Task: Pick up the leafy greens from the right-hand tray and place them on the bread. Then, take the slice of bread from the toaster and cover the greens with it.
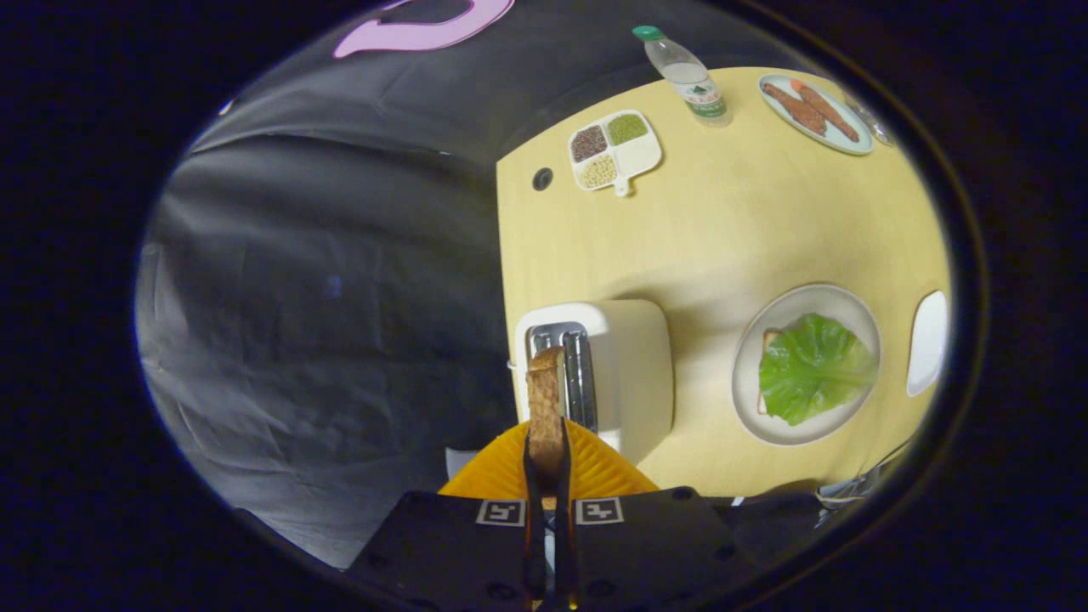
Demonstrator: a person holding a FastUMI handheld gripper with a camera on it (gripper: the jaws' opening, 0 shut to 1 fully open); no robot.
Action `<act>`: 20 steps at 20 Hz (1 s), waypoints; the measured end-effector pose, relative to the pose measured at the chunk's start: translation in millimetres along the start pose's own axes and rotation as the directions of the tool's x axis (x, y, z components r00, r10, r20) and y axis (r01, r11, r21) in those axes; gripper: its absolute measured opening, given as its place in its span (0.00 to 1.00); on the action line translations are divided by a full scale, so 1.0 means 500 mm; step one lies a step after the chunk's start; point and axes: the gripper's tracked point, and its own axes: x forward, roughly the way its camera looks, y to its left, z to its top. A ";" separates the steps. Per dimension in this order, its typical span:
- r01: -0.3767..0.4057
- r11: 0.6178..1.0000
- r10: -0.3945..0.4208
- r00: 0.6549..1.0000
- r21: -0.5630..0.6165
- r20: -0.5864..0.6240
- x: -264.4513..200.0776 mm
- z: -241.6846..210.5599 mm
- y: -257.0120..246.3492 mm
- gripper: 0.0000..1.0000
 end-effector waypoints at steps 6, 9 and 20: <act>-0.200 0.980 0.200 0.978 0.006 0.054 -0.127 0.038 -0.091 0.07; -0.175 0.984 0.177 0.971 -0.029 0.162 -0.149 0.076 -0.229 0.07; -0.083 0.996 0.080 0.991 0.024 0.105 -0.012 0.011 -0.505 0.07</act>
